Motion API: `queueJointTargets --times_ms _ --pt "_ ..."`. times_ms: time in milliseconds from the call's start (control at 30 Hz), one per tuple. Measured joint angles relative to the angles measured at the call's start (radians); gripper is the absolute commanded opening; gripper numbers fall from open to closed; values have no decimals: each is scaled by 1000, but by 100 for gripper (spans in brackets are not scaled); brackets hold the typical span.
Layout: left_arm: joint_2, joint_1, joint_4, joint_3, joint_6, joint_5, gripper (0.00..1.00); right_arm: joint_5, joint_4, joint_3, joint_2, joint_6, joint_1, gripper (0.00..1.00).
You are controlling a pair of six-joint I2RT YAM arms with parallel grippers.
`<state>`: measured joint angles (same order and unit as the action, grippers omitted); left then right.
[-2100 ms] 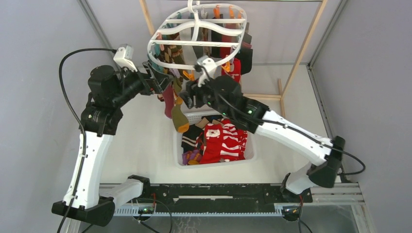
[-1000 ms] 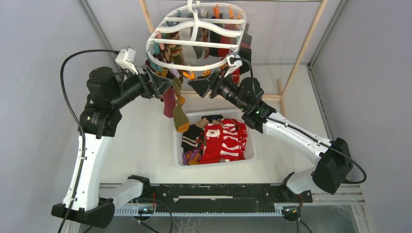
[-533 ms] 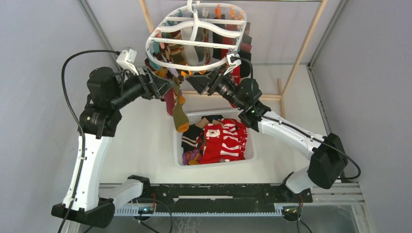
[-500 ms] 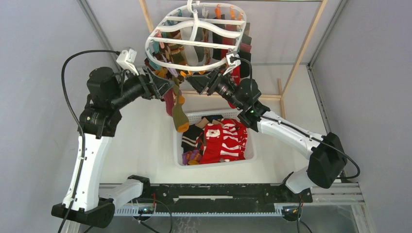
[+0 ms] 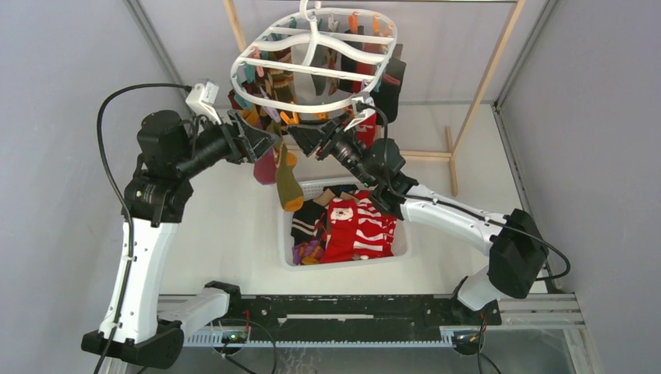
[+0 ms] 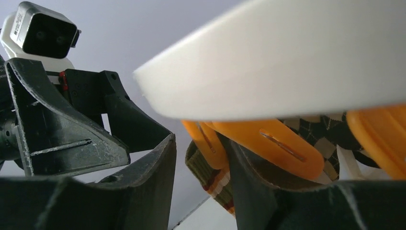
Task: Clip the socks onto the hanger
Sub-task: Open the clamp at the hanger.
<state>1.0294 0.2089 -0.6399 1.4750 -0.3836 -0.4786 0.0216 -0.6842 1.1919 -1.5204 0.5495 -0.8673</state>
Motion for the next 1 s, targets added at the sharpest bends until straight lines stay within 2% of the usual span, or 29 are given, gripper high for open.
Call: queueJointTargets --times_ms 100,267,633,900,1000 --pt "-2 0 -10 6 1 0 69 -54 -6 0 -7 -36 -31 43" --pt "-7 0 -22 20 4 1 69 -145 -15 0 -10 -92 -66 40" --pt "-16 -3 -32 45 18 4 69 -280 -20 16 -43 -236 -138 17" --pt "4 -3 -12 53 -8 -5 70 -354 -22 67 -43 -354 -191 15" --pt "33 0 5 74 -20 -12 75 -361 -13 77 -43 -374 -193 13"
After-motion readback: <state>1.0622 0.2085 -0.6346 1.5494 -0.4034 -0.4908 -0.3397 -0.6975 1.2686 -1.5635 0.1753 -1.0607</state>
